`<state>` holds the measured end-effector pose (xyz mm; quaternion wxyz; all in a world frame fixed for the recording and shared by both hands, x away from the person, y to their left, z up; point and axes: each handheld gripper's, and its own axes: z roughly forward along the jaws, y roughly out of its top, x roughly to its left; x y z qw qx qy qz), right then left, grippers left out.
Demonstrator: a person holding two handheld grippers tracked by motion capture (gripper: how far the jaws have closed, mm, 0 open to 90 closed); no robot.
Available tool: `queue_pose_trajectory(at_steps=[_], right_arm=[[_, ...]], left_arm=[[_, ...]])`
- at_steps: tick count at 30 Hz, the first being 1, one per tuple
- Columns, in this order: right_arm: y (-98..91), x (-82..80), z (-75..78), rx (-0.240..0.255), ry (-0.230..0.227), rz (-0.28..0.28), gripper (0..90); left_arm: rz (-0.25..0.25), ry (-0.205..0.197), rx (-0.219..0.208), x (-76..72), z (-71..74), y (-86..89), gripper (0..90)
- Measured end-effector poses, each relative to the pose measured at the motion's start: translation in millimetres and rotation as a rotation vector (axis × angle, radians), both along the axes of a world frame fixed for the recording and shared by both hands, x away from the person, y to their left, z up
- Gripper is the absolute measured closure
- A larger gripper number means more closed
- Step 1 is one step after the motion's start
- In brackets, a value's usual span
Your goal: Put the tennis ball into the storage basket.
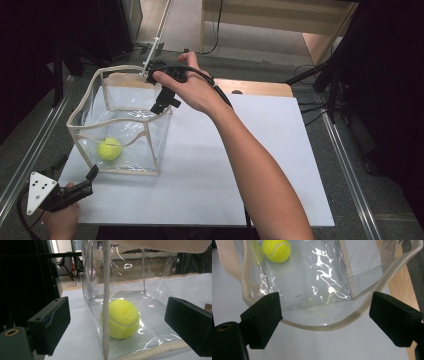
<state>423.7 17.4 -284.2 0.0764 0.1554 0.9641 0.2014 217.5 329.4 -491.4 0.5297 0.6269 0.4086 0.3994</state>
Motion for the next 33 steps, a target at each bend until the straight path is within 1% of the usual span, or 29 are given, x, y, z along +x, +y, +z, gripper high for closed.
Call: queue_pose_trajectory(at_steps=[5,8,12,19,20,21,22,23,25,26,29,30,31,33], right_arm=[[-8.9,-2.5,-0.4,0.017,0.002,-0.009,10.0],[-13.5,-3.8,-2.7,0.009,0.001,-0.012,10.0],[-20.1,-5.5,-8.4,0.010,0.016,-0.019,10.0],[-30.8,-9.7,-18.4,0.013,0.006,-0.043,8.4],[-32.2,-10.4,-20.2,0.014,0.015,-0.045,8.4],[-33.3,-11.2,-22.1,0.009,0.012,-0.056,7.1],[-34.1,-11.5,-24.0,0.009,0.012,-0.064,2.1],[-35.5,-11.8,-26.9,0.006,0.032,-0.061,0.0],[-38.2,-12.8,-31.1,0.017,0.033,-0.056,0.0],[-38.7,-14.4,-32.5,0.017,0.036,-0.071,0.0],[-42.6,-17.7,-40.4,0.018,0.030,-0.066,0.0],[-43.4,-19.0,-42.2,0.018,0.030,-0.075,0.0],[-46.0,-19.8,-46.3,0.024,0.022,-0.067,0.0],[-49.0,-21.9,-50.7,0.028,0.031,-0.075,0.0]], left_arm=[[0.001,-0.001,0.000,0.0,-0.1,-0.3,6.8],[0.003,0.000,0.003,0.0,0.0,-0.5,6.8],[0.003,0.000,0.003,0.0,0.0,-0.6,6.8],[0.002,0.000,0.004,0.0,-0.2,-0.7,6.8],[0.001,0.000,0.005,0.0,-0.1,-0.7,6.8],[0.002,0.000,0.005,-0.1,-0.1,-0.8,6.8],[0.002,0.000,0.006,-0.1,-0.2,-0.8,6.8],[0.002,0.001,0.006,-0.1,-0.1,-0.8,6.8],[0.002,0.000,0.006,-0.1,-0.1,-0.7,6.8],[0.002,0.000,0.006,-0.1,-0.1,-0.7,6.8],[0.002,0.001,0.005,-0.1,-0.1,-0.7,6.8],[0.001,0.000,0.005,0.0,-0.2,-0.7,6.8],[0.001,0.000,0.005,0.0,-0.2,-0.6,6.8],[0.002,0.000,0.005,0.0,-0.2,-0.6,6.8]])
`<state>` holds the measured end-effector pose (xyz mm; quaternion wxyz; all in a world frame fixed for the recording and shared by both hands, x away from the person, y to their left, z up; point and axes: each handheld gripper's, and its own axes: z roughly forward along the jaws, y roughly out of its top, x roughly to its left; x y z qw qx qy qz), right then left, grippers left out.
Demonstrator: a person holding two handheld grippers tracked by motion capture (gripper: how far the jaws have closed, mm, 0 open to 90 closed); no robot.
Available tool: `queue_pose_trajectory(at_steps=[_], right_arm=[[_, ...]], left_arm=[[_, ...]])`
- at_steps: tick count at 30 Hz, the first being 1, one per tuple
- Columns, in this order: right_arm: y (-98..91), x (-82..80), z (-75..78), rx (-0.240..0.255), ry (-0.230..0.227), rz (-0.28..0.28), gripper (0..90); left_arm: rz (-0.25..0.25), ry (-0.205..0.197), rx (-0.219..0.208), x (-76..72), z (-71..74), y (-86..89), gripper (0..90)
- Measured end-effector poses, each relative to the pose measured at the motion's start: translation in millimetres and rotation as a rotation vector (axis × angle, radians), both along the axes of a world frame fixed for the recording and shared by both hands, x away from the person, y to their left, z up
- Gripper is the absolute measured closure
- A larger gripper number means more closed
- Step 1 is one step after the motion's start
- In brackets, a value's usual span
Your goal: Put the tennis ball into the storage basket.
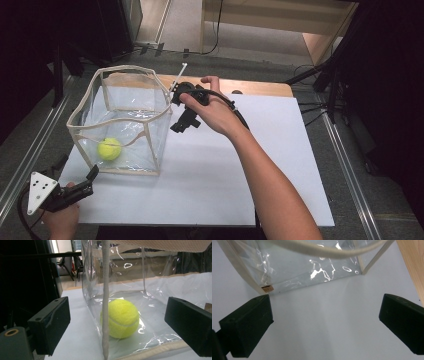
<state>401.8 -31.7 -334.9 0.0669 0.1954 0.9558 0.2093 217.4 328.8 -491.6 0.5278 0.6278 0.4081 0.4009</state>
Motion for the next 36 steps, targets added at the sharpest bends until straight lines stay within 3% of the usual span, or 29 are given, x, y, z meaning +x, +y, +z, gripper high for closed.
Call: queue_pose_trajectory(at_steps=[21,27,31,36], right_arm=[[-39.7,-24.6,-43.1,0.072,0.000,-0.073,0.0],[-51.3,-31.5,-52.4,0.133,-0.025,-0.100,0.0],[-57.7,-35.8,-59.3,0.139,-0.026,-0.099,0.0],[-67.8,-41.6,-66.0,0.180,-0.036,-0.135,0.0]], left_arm=[[0.002,0.001,0.009,-0.1,0.0,-0.1,6.8],[0.001,0.002,0.012,-0.2,0.1,0.1,6.8],[0.001,0.002,0.014,-0.3,0.2,0.1,6.8],[0.002,0.002,0.014,-0.4,0.1,-0.1,6.8]])
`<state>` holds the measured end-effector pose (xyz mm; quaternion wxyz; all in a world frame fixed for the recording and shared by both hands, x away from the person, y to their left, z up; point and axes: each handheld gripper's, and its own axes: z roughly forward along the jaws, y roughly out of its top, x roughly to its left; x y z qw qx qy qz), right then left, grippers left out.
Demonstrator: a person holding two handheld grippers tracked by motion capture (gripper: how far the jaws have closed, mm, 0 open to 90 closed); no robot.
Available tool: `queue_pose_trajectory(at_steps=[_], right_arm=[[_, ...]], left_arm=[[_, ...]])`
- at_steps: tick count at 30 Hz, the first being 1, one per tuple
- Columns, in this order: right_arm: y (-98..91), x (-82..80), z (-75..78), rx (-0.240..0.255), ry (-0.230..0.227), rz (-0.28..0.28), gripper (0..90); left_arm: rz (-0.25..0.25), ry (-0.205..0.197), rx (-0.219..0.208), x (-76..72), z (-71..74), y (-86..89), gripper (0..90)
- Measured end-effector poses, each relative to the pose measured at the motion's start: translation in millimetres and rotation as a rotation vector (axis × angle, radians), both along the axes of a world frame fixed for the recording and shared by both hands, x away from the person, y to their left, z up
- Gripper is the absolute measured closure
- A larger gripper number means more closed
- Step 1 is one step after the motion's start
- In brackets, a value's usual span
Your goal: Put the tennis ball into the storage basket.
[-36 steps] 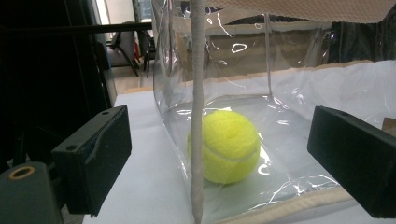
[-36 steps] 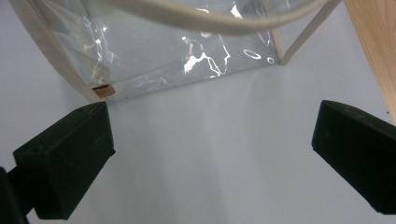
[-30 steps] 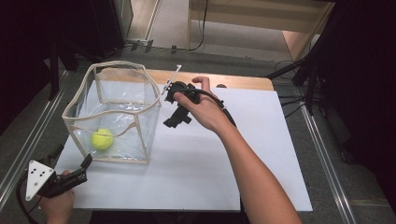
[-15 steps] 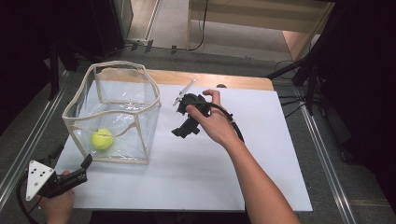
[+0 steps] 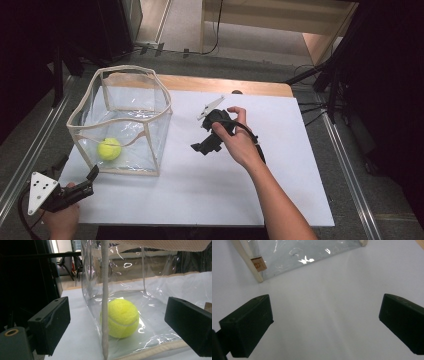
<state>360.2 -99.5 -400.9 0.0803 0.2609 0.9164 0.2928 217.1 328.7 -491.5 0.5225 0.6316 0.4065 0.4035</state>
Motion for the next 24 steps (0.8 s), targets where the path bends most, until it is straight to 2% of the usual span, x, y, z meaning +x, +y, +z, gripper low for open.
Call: queue_pose_trajectory(at_steps=[3,24], right_arm=[[-5.0,-3.2,-4.8,0.002,-0.012,-0.003,0.0],[-52.2,-31.4,-42.5,0.131,-0.057,-0.130,0.0]], left_arm=[[-0.001,0.000,0.000,-0.1,0.0,-0.2,6.8],[-0.004,-0.001,0.003,-0.1,-0.2,-0.5,6.8]])
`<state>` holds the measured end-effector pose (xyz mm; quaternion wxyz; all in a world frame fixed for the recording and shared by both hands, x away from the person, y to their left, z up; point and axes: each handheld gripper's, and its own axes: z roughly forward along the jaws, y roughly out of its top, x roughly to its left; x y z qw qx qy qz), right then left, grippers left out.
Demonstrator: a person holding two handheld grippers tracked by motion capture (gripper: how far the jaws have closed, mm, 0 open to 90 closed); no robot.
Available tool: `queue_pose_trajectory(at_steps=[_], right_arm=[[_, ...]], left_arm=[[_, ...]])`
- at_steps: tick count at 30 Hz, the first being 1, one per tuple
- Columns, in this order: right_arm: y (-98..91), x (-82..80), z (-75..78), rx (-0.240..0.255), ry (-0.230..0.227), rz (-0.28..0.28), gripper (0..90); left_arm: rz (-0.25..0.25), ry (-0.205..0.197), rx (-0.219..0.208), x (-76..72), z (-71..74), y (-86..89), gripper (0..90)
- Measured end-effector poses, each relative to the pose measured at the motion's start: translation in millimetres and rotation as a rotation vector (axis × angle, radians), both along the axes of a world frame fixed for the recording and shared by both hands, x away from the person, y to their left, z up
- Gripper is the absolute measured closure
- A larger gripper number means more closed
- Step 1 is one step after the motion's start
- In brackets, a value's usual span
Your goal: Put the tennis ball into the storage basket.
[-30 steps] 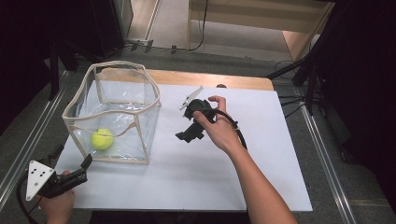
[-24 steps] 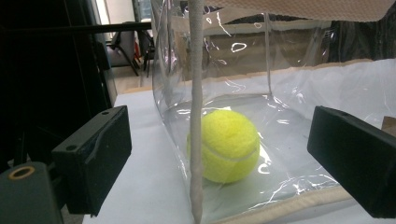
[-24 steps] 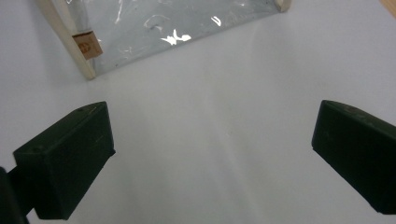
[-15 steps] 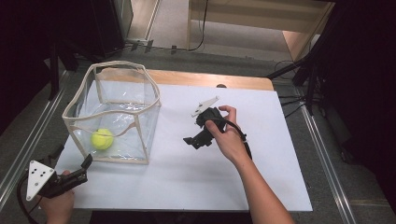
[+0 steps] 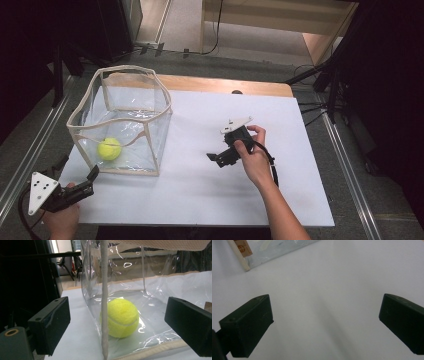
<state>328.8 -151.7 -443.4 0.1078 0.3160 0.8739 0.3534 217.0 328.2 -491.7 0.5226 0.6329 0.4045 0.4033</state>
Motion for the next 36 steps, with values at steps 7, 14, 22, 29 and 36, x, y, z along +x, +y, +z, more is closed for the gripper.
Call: queue_pose_trajectory(at_steps=[7,14,22,29,36], right_arm=[[-16.3,-10.0,-12.4,0.045,-0.025,-0.041,0.0],[-32.0,-18.9,-22.8,0.074,-0.046,-0.085,0.0],[-52.2,-32.1,-33.3,0.123,-0.068,-0.144,0.0],[-69.0,-42.7,-40.5,0.153,-0.082,-0.183,0.0],[-83.5,-53.9,-49.3,0.176,-0.088,-0.227,0.0]], left_arm=[[0.001,0.003,0.005,-0.3,0.1,-0.1,6.8],[0.001,0.002,0.004,-0.2,0.0,-0.4,6.8],[0.001,0.003,0.004,-0.4,-0.1,-0.6,6.8],[0.001,0.003,0.004,-0.4,-0.1,-0.6,6.8],[0.000,0.003,0.004,-0.4,-0.1,-0.4,6.8]])
